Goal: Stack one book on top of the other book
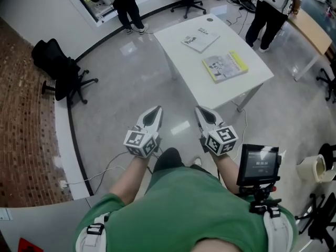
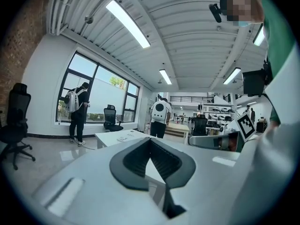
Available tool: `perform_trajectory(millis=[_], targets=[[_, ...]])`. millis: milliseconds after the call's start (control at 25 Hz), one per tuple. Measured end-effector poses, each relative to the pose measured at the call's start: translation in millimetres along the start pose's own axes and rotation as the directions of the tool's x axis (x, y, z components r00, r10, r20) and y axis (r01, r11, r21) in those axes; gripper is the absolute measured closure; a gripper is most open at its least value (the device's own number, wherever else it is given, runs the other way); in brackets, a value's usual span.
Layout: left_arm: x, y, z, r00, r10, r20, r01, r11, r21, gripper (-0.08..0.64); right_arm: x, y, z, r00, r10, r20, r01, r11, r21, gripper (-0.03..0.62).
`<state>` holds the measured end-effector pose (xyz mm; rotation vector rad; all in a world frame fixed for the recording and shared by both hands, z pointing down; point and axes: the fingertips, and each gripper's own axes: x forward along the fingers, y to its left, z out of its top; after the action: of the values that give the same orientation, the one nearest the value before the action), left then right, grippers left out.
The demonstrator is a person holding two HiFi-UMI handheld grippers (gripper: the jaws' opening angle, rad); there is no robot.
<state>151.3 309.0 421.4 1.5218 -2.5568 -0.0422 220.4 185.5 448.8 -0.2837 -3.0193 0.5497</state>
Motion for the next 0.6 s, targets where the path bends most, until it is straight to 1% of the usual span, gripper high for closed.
perform_trajectory(millis=[160, 360, 480, 600], targets=[[24, 20, 0, 1.0, 0.001, -0.006, -0.001, 1.0, 0.013, 0.561, 20, -15, 3, 1.0, 0.008, -0.005, -0.008, 1.0, 0.013, 0.592], [48, 43, 4, 1.0, -0.009, 0.005, 0.009, 1.0, 0.007, 0.561, 45, -31, -4, 1.0, -0.014, -0.013, 0.015, 1.0, 0.017, 0.592], [69, 64, 6, 0.999, -0.033, 0.019, 0.033, 0.999, -0.005, 0.561, 65, -40, -6, 0.999, -0.04, -0.024, 0.041, 0.999, 0.004, 0.592], [93, 88, 8, 0.997, -0.076, 0.023, 0.076, 0.997, -0.01, 0.561, 88, -48, -5, 0.996, -0.082, -0.036, 0.082, 0.997, 0.006, 0.592]])
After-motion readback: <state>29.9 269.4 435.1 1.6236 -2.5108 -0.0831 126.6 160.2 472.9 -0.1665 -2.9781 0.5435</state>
